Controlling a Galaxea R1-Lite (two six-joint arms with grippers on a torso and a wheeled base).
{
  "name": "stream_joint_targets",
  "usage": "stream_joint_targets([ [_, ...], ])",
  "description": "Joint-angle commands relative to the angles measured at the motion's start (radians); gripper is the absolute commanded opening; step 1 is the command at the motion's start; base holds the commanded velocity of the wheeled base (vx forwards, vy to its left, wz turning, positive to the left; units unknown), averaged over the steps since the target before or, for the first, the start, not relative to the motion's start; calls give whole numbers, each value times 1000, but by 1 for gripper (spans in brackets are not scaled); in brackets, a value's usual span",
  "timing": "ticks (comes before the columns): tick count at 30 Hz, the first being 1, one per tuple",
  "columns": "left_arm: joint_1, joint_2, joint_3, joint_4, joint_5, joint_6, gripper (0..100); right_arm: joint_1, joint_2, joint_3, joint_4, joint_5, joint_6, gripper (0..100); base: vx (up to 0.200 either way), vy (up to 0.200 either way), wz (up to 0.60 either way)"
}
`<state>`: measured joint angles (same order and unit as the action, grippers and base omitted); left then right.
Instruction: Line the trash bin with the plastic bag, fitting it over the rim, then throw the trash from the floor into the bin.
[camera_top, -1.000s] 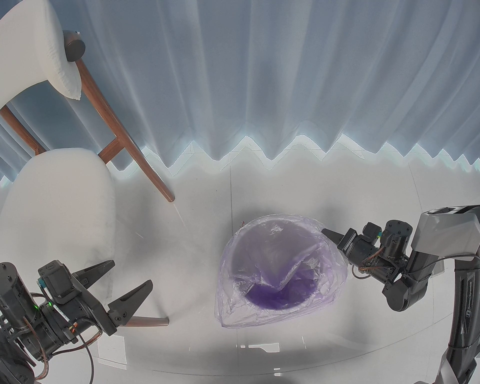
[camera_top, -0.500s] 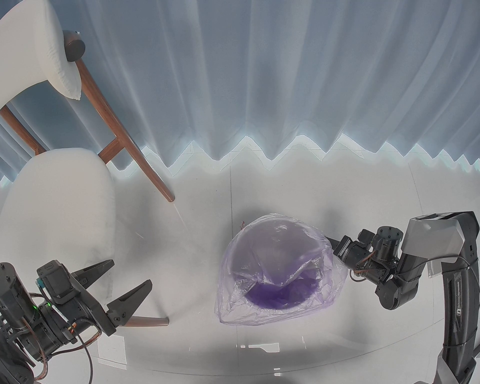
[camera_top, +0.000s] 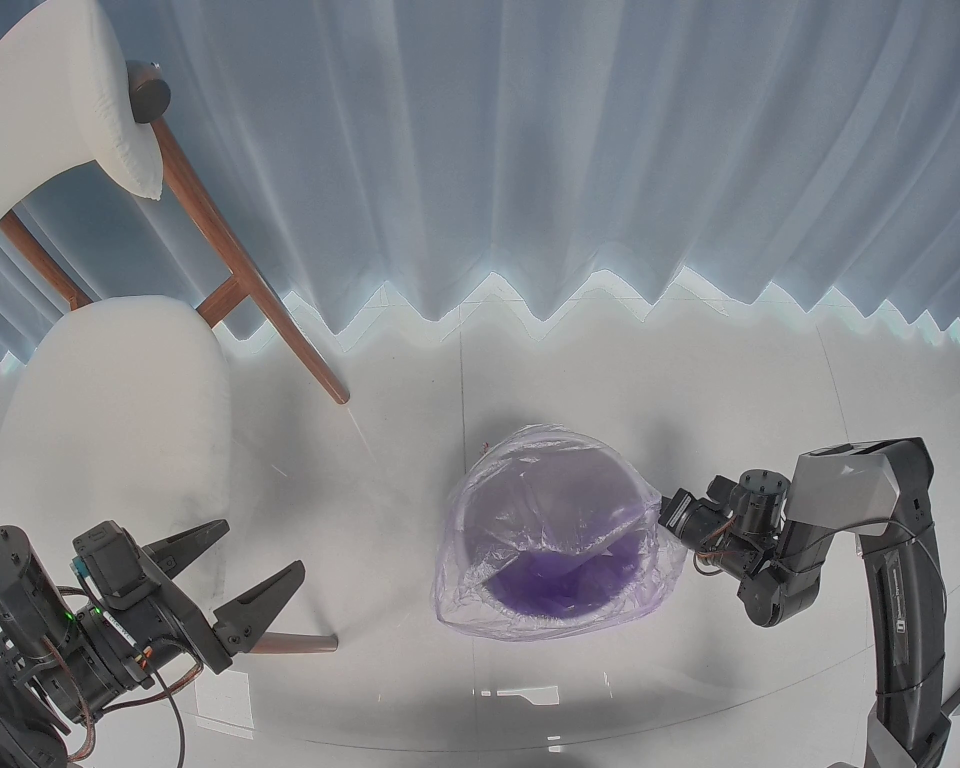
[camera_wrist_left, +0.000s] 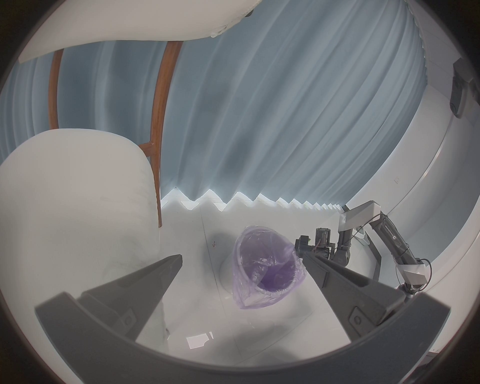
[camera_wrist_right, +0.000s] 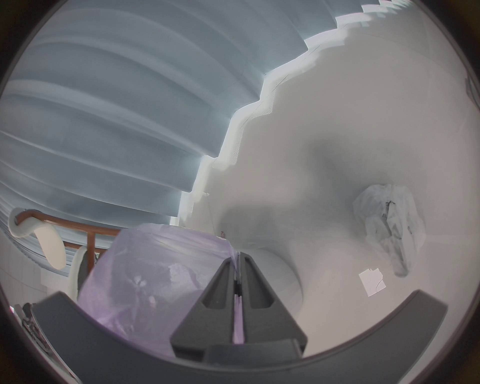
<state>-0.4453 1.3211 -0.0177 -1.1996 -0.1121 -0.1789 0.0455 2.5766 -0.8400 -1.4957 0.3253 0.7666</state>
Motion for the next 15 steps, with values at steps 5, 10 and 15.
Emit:
stream_joint_targets([
  [5,-3,0,18,2,0,-2,100,0,89,-90,6,-25,-29,0,0,0,0],
  [10,-6,-6,18,25,0,-2,100,4,63,-83,46,-23,-29,100,0,0,0],
  [15,-49,-52,18,44,3,-11,100,-12,-52,39,-6,-23,3,100,0,0,0],
])
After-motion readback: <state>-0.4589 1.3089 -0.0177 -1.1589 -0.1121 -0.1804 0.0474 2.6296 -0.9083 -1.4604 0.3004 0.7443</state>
